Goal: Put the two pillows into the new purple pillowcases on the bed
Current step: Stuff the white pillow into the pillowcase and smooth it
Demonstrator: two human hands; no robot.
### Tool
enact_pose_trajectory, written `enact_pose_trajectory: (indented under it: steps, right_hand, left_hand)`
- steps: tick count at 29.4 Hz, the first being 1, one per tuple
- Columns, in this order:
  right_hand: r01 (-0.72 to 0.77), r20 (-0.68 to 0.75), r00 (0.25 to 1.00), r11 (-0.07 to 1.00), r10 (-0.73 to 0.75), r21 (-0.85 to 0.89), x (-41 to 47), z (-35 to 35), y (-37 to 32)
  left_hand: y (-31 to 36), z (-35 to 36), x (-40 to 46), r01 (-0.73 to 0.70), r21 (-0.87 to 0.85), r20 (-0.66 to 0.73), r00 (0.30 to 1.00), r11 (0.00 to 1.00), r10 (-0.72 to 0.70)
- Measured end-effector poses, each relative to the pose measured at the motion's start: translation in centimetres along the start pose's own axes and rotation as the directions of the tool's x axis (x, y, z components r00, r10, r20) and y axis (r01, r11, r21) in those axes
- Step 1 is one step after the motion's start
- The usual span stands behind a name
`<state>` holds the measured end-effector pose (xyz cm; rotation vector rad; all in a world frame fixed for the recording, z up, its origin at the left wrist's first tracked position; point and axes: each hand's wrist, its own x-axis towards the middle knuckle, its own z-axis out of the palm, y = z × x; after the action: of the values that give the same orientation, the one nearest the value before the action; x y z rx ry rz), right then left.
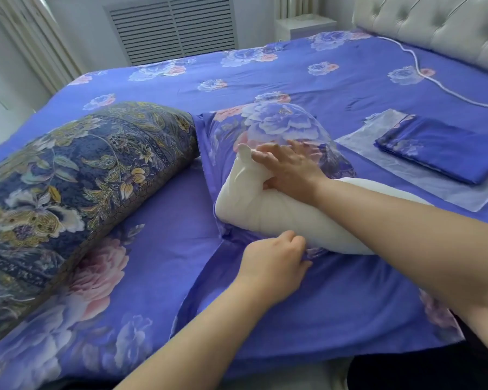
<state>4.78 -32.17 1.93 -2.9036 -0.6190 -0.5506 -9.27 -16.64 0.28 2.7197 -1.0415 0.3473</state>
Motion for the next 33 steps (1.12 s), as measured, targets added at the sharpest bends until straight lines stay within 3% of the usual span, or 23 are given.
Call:
enact_pose_trajectory:
  steps: [3, 6, 9, 12, 14, 17, 19, 21, 24, 28, 31, 33]
  right_hand:
    - [-0.018, 0.095, 0.995, 1.000, 0.020, -0.015, -0.1, 0.4, 0.1]
    - [-0.077, 0.256, 0.963, 0.997, 0.082, -0.027, 0.6, 0.0, -0.3]
    - [-0.088, 0.341, 0.937, 0.996, 0.077, 0.017, 1.1, -0.2, -1.2]
    - [-0.142, 0.353, 0.930, 0.984, 0.098, 0.103, 0.6, -0.3, -1.7]
    - [-0.192, 0.398, 0.909, 0.970, 0.119, 0.150, 0.1, -0.2, -2.0]
    - [-0.206, 0.427, 0.897, 0.961, 0.111, 0.183, -0.3, 0.2, -2.4]
    - [-0.183, 0.469, 0.881, 0.962, 0.070, 0.201, -0.4, 0.4, -2.6]
    - [-0.174, 0.505, 0.863, 0.941, 0.005, 0.289, -0.6, 0.7, -2.9]
    - [-0.294, 0.621, 0.781, 0.839, -0.064, 0.457, -0.8, 0.8, -3.2]
    - [-0.360, 0.719, 0.683, 0.796, -0.130, 0.487, -1.4, 0.3, -4.6]
    - [-0.448, 0.762, 0.596, 0.684, -0.252, 0.576, -2.3, 1.1, -6.4]
    - [-0.479, 0.761, 0.596, 0.647, -0.255, 0.593, -2.9, 1.0, -6.8]
  left_hand:
    - [-7.2, -1.1, -2.3, 0.055, 0.189, 0.026, 0.998, 0.981, -0.061]
    - [-12.4, -2.5, -3.7, 0.075, 0.303, -0.059, 0.996, 0.950, -0.060]
    - [-11.4, -3.9, -0.7, 0.034, 0.250, -0.179, 0.984, 0.968, 0.011]
    - [-9.9, -3.7, 3.8, 0.069, 0.220, -0.223, 0.975, 0.973, -0.019]
    - [-10.1, -3.1, 6.1, 0.149, 0.223, -0.206, 0.973, 0.963, -0.103]
    - [-10.8, -2.4, 7.0, 0.290, 0.251, -0.066, 0.957, 0.923, -0.283]
    - [-11.4, -1.8, 6.4, 0.326, 0.164, -0.021, 0.945, 0.931, -0.327]
    - [-11.5, -1.8, 5.9, 0.218, 0.123, -0.112, 0.973, 0.968, -0.204]
    - [-12.3, -1.6, 6.2, 0.018, 0.214, -0.170, 0.985, 0.977, 0.020]
    - [-12.4, -2.3, 7.1, -0.048, 0.195, -0.144, 0.987, 0.980, 0.077]
    - [-12.2, -3.0, 7.1, -0.174, 0.211, -0.128, 0.971, 0.962, 0.204]
    - [-12.1, -3.2, 6.6, -0.166, 0.135, 0.010, 0.986, 0.977, 0.167]
